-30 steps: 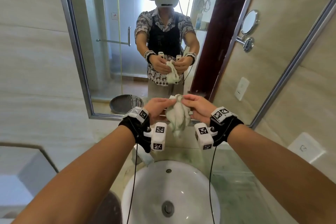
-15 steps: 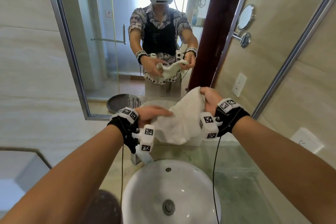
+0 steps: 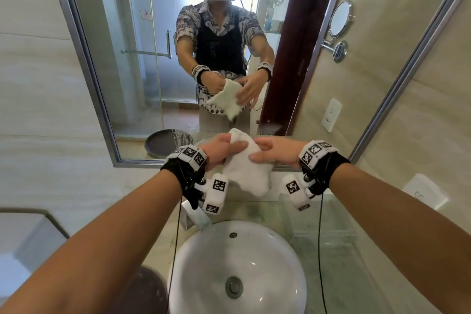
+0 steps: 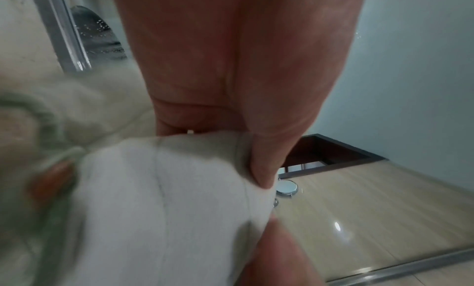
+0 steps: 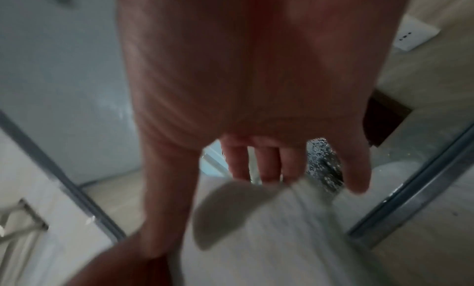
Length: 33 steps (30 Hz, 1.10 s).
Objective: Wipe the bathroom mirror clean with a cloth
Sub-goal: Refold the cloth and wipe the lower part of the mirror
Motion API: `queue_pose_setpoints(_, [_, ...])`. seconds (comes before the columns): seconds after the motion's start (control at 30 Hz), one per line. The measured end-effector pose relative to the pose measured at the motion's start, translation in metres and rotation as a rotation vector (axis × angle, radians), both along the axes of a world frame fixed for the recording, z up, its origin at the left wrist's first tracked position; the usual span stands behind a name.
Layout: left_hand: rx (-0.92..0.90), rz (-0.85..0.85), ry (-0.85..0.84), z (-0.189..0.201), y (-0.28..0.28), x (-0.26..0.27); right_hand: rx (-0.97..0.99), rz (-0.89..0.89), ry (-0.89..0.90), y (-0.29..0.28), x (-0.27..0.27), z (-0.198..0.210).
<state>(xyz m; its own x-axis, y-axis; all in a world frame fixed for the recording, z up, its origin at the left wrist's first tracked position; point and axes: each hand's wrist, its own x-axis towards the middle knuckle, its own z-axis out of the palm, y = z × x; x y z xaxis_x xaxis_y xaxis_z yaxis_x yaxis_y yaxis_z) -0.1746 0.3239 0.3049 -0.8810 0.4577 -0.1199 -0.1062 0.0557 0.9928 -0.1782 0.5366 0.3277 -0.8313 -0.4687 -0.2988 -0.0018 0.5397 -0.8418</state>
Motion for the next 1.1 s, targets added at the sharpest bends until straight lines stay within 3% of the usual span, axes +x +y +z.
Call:
queue_pose_setpoints(0.1, [-0.086,0.025,0.047,0.011,-0.001,-0.004,0.003,-0.006,0.088,0.003,0.001,-0.008])
queue_pose_setpoints(0.23, [-0.428,0.168,0.192,0.017,-0.005,-0.016,0.067,-0.021,0.207,0.003,-0.001,-0.009])
queue_pose_setpoints(0.3, [-0.496,0.225,0.290,0.013,-0.007,-0.024,0.045,-0.011,0.207,0.003,-0.001,-0.008])
queue_pose_setpoints(0.37, [-0.411,0.121,0.294,0.008,-0.007,-0.023,-0.062,-0.013,0.183,0.005,0.000,-0.005])
queue_pose_setpoints(0.43, [-0.214,-0.011,0.162,-0.003,-0.005,-0.025,-0.225,-0.069,0.136,0.010,-0.001,-0.003])
queue_pose_setpoints(0.53, [-0.024,0.013,-0.020,-0.017,0.000,-0.025,-0.332,-0.181,0.197,0.015,-0.002,0.002])
queue_pose_setpoints(0.67, [0.026,-0.004,-0.162,-0.021,0.017,-0.014,-0.133,-0.385,0.483,0.023,-0.005,0.002])
queue_pose_setpoints(0.8, [0.031,0.096,-0.243,-0.017,0.039,-0.007,0.136,-0.498,0.713,0.027,-0.005,-0.004])
queue_pose_setpoints(0.87, [0.084,0.149,-0.315,-0.014,0.051,-0.007,0.305,-0.479,0.813,0.030,-0.002,-0.008])
queue_pose_setpoints(0.97, [0.244,0.178,-0.434,-0.005,0.065,-0.011,0.310,-0.360,0.888,0.034,0.002,-0.020])
queue_pose_setpoints(1.1, [0.360,0.041,-0.461,0.006,0.075,-0.020,0.188,-0.158,0.681,0.045,0.001,-0.039])
